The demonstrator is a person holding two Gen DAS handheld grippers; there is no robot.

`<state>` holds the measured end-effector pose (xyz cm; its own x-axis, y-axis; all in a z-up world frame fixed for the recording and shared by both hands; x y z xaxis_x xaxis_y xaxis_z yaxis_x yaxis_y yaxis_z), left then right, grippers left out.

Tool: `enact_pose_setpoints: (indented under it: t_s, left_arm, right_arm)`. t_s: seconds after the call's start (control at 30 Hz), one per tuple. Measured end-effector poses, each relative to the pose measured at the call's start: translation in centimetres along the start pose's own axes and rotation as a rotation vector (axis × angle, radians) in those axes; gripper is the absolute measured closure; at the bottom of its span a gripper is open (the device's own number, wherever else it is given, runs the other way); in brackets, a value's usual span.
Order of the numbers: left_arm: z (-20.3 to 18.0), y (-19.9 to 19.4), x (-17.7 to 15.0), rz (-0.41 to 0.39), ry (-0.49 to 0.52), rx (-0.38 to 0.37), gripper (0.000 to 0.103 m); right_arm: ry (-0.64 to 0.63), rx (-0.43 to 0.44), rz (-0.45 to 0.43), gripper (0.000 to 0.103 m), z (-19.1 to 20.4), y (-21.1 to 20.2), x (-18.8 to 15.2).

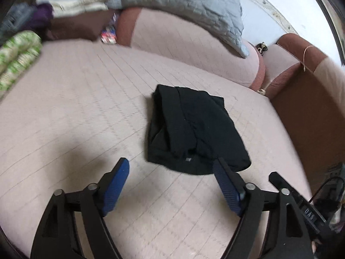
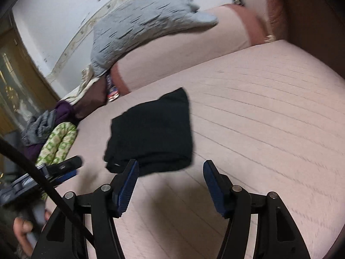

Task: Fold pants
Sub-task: 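Release the bundle and withdraw both grippers from the pants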

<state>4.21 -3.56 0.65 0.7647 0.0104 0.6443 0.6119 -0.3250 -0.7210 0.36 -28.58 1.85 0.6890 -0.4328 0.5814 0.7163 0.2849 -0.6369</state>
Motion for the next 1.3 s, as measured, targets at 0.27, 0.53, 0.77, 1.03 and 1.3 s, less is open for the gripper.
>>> enact_pose_setpoints:
  t_s: [0.27,0.53,0.77,1.03,1.3]
  left_arm:
    - [-1.9,-3.1,-2.4,-0.180,0.236,0.256,0.010]
    - [-2.2,-0.7,-4.2,-0.077,0.250,0.214,0.010]
    - [-1.9,1.0,-5.7,0.008,0.213,0.164,0.010]
    - [-1.5,2.5,-6.5,0.072,0.180,0.141,0.010]
    - [-1.0,3.3,-7.0,0.107,0.165,0.133,0.010]
  right_arm:
    - [0.047,-0.075,-0.059,0.033,-3.0,-1.2,0.0]
    - [0.102,-0.054,0.086,0.033,-4.2,0.8,-1.8]
    - [-0.051,-0.105,0.107,0.033,-2.3,2.3,-3.4]
    - [-0.158,-0.118,0.129,0.030,-1.0,3.4,-4.5]
    - [-0.167,-0.127,0.133,0.029,-1.0,3.7,-4.6]
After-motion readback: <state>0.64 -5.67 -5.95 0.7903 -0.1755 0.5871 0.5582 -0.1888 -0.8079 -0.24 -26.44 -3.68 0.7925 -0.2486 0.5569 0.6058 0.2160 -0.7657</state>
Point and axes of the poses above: each gripper's, at about its wrist camera, not at the fingertips, and y roughly the way its jaws point, z to its left, x to its top, the point moved 10 cm from there along y, roughly the way its jaws point, and after that the axes turned 3 degrees about y, right-handed, at the moved point
